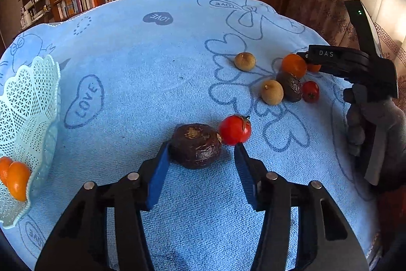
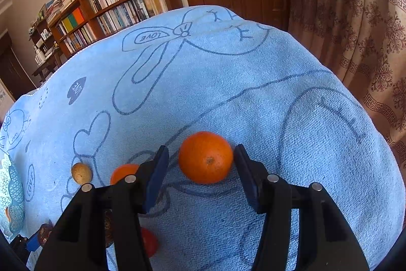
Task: Organize fruits
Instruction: 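Lift the avocado into the basket and open the left tool while the right holds its orange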
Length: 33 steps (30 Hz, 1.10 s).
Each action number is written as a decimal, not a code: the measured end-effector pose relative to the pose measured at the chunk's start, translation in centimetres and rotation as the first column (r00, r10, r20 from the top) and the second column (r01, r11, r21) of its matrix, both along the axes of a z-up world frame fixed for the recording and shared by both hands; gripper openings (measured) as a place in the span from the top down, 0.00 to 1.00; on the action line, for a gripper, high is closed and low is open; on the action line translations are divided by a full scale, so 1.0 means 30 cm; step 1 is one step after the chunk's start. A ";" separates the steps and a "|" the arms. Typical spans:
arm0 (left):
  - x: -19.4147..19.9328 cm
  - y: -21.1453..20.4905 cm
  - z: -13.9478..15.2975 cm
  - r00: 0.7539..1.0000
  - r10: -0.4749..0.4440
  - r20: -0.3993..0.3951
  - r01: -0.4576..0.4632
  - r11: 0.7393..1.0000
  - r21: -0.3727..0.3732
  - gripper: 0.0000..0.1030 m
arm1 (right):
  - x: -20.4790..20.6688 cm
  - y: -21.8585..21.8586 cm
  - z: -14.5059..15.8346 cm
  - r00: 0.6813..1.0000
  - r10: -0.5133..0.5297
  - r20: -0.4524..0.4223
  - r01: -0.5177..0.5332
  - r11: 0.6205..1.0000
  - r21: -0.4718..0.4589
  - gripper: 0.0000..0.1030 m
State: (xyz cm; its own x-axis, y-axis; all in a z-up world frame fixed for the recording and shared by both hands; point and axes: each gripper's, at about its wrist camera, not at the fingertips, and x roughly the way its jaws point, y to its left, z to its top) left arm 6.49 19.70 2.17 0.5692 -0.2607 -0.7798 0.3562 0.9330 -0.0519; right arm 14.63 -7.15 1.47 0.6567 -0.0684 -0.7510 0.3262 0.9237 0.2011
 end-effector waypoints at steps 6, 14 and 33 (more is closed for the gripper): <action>-0.006 0.012 0.009 1.000 0.004 0.016 -0.004 1.000 -0.028 0.60 | -0.002 -0.017 0.002 1.000 -0.007 0.003 0.007 1.000 0.024 0.55; -0.034 0.012 0.026 0.999 0.000 0.042 0.001 1.000 -0.022 0.60 | -0.004 -0.028 0.004 1.000 -0.003 0.006 0.003 0.999 0.042 0.61; -0.080 0.176 0.186 0.968 0.164 0.188 -0.151 0.985 -0.077 0.60 | -0.037 -0.015 0.039 0.998 -0.013 0.056 0.012 1.000 0.012 0.61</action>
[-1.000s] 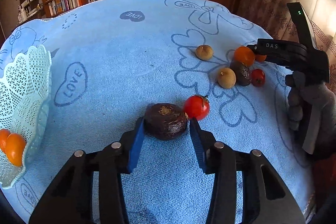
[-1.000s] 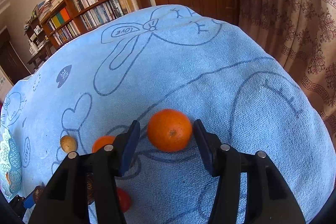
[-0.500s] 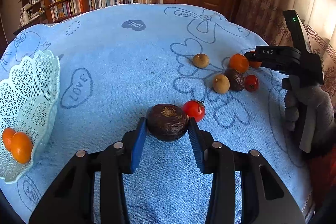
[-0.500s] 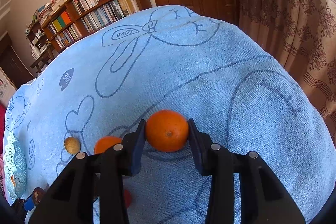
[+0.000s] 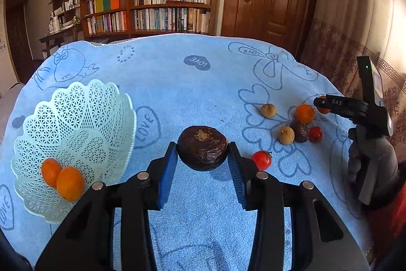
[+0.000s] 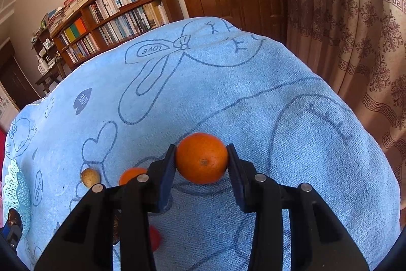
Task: Organize fruits
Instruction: 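Lift the avocado into the basket and open the left tool while the right holds its orange, then lower the orange into the basket and open the right tool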
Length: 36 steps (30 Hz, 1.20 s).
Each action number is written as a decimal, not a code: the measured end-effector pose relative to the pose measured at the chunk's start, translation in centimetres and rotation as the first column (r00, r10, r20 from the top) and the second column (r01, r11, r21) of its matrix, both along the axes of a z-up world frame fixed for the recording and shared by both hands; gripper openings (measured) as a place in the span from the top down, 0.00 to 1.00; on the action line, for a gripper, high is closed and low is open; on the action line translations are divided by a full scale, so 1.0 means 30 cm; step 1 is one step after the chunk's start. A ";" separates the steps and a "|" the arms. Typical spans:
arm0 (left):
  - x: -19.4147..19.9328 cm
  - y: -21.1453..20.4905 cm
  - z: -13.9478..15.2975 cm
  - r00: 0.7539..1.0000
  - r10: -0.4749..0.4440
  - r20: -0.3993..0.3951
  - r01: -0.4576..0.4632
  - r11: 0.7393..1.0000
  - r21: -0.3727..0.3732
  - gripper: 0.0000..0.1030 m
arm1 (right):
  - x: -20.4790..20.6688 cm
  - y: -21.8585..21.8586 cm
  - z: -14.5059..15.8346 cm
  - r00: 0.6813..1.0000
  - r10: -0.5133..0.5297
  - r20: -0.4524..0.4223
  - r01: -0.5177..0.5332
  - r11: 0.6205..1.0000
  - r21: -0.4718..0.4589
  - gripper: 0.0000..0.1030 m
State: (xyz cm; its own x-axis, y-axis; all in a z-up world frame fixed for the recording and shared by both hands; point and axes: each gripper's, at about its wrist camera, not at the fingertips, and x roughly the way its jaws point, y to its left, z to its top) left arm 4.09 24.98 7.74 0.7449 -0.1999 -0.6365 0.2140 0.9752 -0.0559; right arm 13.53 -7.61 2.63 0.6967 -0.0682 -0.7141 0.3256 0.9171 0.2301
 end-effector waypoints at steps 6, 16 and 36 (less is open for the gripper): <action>0.000 0.117 0.034 0.996 0.091 0.020 -0.091 0.996 -0.012 0.60 | 0.000 0.003 -0.001 1.000 0.000 -0.001 0.000 1.000 0.001 0.61; 0.000 0.272 0.025 0.980 0.199 -0.004 -0.199 0.980 -0.024 0.60 | -0.005 0.015 -0.007 1.000 0.013 -0.003 -0.013 1.000 -0.001 0.61; -0.054 0.492 0.149 0.929 0.366 0.060 -0.355 0.925 -0.135 0.16 | -0.084 0.326 0.183 0.947 0.295 0.125 -0.306 0.948 0.086 0.61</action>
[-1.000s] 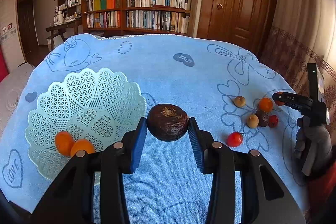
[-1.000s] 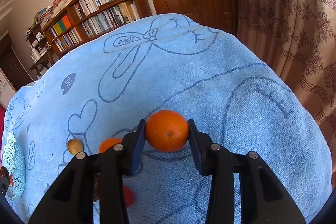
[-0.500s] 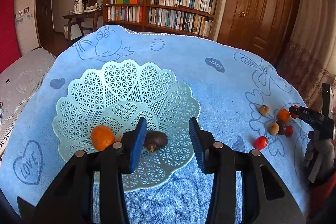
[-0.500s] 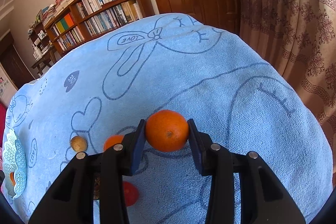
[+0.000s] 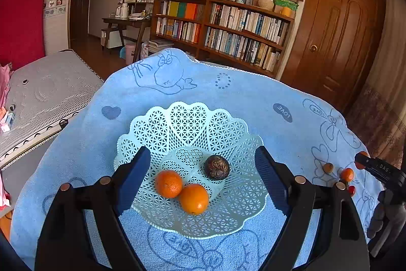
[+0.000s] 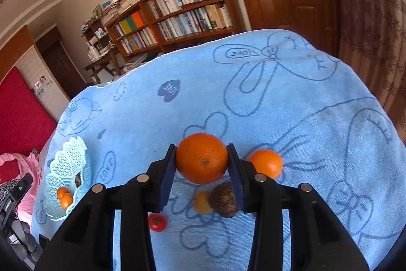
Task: Organize fruits
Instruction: 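Lower the orange into the basket and open the right tool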
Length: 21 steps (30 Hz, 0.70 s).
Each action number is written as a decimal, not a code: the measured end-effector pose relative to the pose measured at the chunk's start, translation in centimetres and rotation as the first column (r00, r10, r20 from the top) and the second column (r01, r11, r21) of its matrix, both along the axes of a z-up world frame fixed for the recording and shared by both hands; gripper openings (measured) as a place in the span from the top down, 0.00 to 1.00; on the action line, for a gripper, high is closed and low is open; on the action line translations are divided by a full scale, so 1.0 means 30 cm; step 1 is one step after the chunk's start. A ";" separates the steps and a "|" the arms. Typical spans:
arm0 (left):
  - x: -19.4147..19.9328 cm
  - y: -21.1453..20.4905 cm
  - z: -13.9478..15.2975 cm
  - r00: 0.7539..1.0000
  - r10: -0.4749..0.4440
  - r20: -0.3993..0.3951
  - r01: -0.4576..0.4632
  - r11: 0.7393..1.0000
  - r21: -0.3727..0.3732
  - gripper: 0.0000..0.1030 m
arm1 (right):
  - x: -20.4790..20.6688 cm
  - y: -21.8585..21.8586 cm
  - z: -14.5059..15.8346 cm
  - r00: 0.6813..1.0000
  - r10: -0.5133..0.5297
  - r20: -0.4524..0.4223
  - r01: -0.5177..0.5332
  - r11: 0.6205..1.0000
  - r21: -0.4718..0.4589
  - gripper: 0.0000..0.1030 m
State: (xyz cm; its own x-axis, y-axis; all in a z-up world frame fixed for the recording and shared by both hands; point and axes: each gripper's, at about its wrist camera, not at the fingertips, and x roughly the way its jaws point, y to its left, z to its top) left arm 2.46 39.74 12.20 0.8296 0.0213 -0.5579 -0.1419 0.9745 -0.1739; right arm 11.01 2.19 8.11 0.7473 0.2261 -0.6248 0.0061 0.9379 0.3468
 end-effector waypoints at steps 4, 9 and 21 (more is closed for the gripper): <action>-0.010 0.014 0.012 1.000 0.010 0.010 -0.010 1.000 -0.009 0.14 | -0.011 0.155 0.037 0.991 0.134 -0.001 -0.134 0.990 0.046 0.61; -0.013 0.016 0.020 1.000 0.002 0.015 -0.002 1.000 -0.016 0.12 | -0.012 0.363 0.058 0.954 0.298 -0.016 -0.296 0.952 0.080 0.61; -0.022 0.076 0.046 0.999 0.037 0.037 -0.035 0.998 -0.048 0.10 | 0.014 0.714 0.024 0.874 0.480 -0.071 -0.478 0.877 0.041 0.61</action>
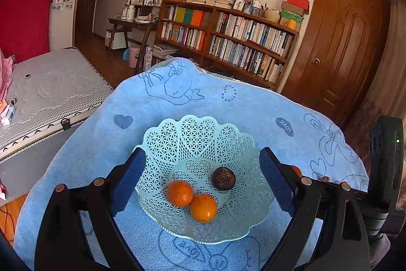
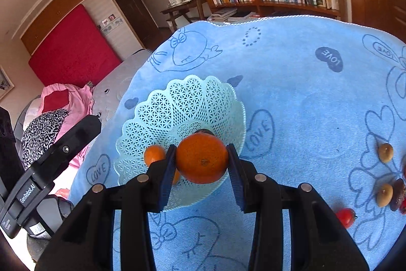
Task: Organize fruits
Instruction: 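Lower the orange into the basket and open the right tool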
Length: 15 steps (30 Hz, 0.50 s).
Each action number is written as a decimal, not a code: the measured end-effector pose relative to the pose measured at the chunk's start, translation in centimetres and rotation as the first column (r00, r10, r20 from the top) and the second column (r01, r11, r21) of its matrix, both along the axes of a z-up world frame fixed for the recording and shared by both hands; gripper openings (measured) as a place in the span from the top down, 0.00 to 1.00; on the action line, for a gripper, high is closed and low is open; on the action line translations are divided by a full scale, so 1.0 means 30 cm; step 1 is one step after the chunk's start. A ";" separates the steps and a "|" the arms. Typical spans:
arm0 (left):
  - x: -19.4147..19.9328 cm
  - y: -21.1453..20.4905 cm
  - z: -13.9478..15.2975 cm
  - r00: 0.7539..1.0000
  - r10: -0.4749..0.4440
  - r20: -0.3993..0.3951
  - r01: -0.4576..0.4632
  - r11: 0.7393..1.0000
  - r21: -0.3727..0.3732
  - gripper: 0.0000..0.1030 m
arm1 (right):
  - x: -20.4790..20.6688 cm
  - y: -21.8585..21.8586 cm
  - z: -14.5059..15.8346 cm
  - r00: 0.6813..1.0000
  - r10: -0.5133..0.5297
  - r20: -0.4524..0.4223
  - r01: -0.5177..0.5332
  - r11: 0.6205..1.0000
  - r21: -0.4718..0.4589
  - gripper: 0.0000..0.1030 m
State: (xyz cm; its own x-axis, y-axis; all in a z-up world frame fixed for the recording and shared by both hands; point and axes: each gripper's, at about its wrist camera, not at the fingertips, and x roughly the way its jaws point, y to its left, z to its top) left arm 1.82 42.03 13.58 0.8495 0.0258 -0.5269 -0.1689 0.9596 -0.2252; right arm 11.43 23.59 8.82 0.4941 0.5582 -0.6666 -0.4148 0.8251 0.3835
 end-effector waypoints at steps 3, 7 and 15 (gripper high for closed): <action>0.000 0.009 0.001 1.000 0.006 0.000 -0.006 1.000 -0.011 0.10 | 0.004 0.040 -0.022 1.000 0.027 -0.016 -0.027 1.000 -0.006 0.61; 0.001 0.009 0.000 1.000 0.001 -0.003 -0.001 1.000 -0.011 0.10 | -0.009 0.055 -0.029 0.999 0.037 -0.007 -0.037 0.999 -0.004 0.50; -0.002 0.010 -0.002 1.000 -0.002 -0.005 0.002 1.000 -0.012 0.06 | -0.027 -0.016 -0.012 0.999 -0.021 0.031 0.021 1.000 -0.006 0.50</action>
State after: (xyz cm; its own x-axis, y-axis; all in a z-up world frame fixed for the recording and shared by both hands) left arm 1.77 42.32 13.51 0.8468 0.0174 -0.5316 -0.1680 0.9571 -0.2362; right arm 10.63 23.10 8.47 0.5260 0.5432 -0.6544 -0.4094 0.8362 0.3651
